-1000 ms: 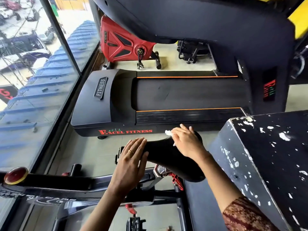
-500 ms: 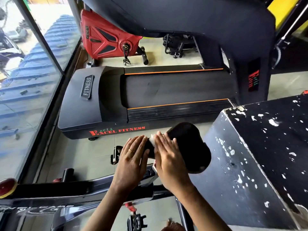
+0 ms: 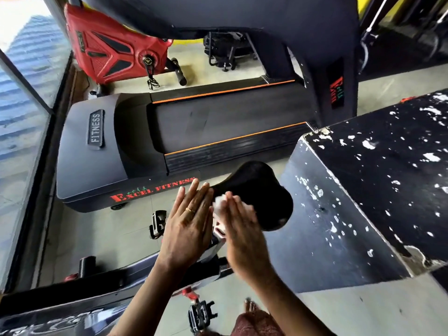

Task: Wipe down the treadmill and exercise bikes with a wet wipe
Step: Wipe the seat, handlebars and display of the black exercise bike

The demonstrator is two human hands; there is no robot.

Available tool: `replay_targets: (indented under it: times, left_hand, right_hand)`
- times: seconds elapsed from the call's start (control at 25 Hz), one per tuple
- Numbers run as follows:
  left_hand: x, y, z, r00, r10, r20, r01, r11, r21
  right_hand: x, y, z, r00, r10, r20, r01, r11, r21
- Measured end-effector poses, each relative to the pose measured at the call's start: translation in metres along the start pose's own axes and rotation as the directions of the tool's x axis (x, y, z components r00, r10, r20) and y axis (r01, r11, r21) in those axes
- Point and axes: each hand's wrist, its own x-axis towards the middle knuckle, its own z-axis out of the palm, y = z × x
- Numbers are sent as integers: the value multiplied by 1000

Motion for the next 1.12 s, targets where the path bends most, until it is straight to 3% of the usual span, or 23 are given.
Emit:
replay_targets:
  times: [0.12, 0.2, 0.32, 0.44, 0.56, 0.64, 0.72, 0.84, 0.88, 0.96, 1.0, 1.04, 1.12]
  left_hand:
    - [-4, 2, 3, 999, 21, 26, -21, 1000, -3]
    - [-4, 2, 3, 999, 30, 39, -30, 1000, -10]
    - [-2, 0, 1, 998, 26, 54, -24, 999, -33]
    - [-1, -1, 0, 997, 32, 63, -29, 998, -51]
    - [0, 5, -1, 999, 7, 35, -7, 1000, -2]
    - [5, 12, 1, 1000, -16, 12, 16, 1000, 27]
    - [9, 18, 3, 1000, 6, 10, -7, 999, 40]
    - [20, 25, 8, 998, 45, 34, -47, 998, 43]
    - [23, 27, 10, 998, 42, 44, -43, 998, 42]
    - [28, 32, 13, 998, 9, 56, -12, 999, 48]
    - [30, 34, 15, 998, -10, 69, 6, 998, 57]
    - [32, 36, 16, 996, -25, 90, 18, 997, 69]
    - [36, 38, 19, 990, -49, 134, 36, 995, 93]
  right_hand:
    - [-40, 51, -9, 997, 72, -36, -78, 977, -196]
    - [-40, 47, -7, 994, 89, -64, -97, 985, -142]
    - [0, 1, 9, 997, -35, -75, 35, 999, -7]
    - [10, 5, 9, 995, -67, -79, 56, 990, -131]
    - [-26, 56, -8, 993, 92, -74, -102, 985, -143]
    - [-32, 69, -16, 946, 313, -85, -310, 950, 48]
    - [-21, 48, -10, 916, 393, -78, -380, 914, 140]
    - [-19, 21, 6, 998, 28, -49, -29, 1000, -5]
    - [-20, 30, 5, 999, -10, -44, 9, 1000, -22]
    - [-28, 48, 0, 982, 167, -85, -162, 984, 69]
    - [-29, 51, -4, 938, 334, -92, -303, 918, 255]
    - [-27, 51, -6, 876, 480, -51, -400, 781, 480]
    - [-17, 47, -10, 767, 640, 48, -453, 487, 746]
